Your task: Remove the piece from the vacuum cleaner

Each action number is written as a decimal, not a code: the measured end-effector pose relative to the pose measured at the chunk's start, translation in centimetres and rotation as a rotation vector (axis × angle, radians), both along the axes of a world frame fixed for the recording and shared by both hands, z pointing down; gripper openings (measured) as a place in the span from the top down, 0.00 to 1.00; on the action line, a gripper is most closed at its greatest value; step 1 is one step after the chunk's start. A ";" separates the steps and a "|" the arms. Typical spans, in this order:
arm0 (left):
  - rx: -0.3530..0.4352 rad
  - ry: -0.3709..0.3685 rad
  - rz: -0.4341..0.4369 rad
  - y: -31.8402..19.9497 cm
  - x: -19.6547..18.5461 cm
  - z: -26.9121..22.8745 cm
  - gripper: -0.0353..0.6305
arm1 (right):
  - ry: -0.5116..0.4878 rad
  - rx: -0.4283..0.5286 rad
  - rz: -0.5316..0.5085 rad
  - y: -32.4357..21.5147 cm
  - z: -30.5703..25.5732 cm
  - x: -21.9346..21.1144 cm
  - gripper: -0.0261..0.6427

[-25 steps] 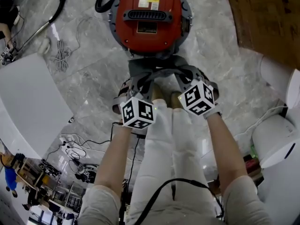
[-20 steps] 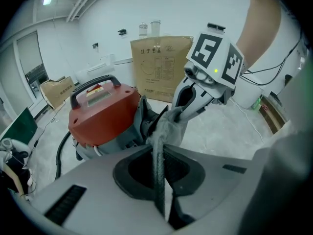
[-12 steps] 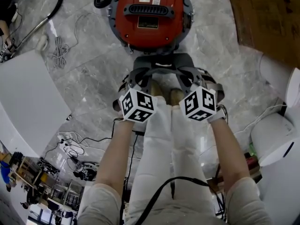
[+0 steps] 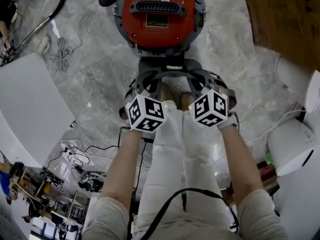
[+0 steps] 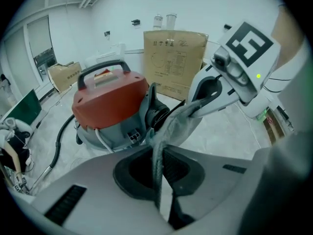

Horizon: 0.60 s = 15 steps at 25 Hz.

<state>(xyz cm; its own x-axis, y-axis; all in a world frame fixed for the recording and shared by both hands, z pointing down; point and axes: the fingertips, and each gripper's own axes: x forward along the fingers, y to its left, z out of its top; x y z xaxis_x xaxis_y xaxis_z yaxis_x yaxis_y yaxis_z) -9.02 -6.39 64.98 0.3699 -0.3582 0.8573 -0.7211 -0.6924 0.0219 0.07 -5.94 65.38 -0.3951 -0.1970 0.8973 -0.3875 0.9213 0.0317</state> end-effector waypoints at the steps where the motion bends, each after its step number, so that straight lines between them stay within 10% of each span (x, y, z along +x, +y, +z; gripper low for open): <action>1: 0.010 0.000 0.006 0.0 0.2 -0.5 0.89 | -0.002 -0.013 0.013 0.0 0.4 0.1 0.92; 15: -0.052 -0.030 -0.043 0.6 -0.3 2.1 0.89 | 0.001 0.014 -0.004 0.3 -1.6 -0.7 0.92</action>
<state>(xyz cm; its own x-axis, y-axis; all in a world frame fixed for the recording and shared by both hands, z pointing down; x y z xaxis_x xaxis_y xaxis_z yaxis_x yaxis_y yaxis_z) -9.32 -5.79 67.07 0.3293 -0.3280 0.8854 -0.7510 -0.6594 0.0351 -0.65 -5.62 63.74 -0.3955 -0.2081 0.8946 -0.3835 0.9224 0.0450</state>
